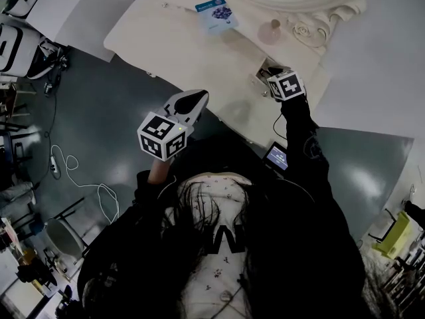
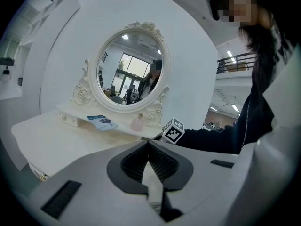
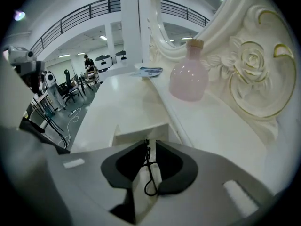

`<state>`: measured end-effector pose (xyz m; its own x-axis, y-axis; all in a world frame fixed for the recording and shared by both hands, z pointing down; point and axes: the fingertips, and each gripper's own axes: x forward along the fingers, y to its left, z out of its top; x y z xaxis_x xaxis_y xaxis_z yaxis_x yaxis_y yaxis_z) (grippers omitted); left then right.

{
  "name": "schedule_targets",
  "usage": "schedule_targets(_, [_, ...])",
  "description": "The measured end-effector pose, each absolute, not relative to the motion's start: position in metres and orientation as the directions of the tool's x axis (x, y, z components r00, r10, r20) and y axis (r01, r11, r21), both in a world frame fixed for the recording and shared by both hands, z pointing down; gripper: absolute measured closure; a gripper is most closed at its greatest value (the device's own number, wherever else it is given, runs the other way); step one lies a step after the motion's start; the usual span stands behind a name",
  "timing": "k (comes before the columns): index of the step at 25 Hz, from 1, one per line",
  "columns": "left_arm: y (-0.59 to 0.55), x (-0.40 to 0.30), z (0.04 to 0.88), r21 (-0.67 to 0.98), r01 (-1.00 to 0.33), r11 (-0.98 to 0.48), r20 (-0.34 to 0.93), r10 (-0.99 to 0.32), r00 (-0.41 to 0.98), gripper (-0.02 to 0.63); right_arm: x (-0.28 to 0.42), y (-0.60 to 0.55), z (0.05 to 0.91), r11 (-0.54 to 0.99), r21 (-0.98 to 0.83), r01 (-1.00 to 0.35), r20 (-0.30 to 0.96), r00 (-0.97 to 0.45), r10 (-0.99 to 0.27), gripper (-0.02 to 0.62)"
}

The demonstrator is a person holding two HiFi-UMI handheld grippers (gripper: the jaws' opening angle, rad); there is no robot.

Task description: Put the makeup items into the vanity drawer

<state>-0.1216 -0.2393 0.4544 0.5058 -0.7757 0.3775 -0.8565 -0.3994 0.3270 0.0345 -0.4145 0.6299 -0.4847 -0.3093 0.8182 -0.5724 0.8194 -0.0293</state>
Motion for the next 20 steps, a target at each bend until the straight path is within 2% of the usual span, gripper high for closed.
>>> schedule_targets(8, [-0.236,-0.114,0.454,0.328,-0.835,-0.441,0.364,-0.757,0.542,0.606,0.042,-0.402,0.555,0.754,-0.083,-0.652,0.639,-0.616,-0.462,0.517])
schedule_targets(20, [-0.230,-0.101,0.453,0.343,-0.765,-0.545,0.359,-0.676,0.643,0.606,0.042,-0.323,0.472,0.667,-0.152,-0.730,0.454,-0.651,-0.609,0.518])
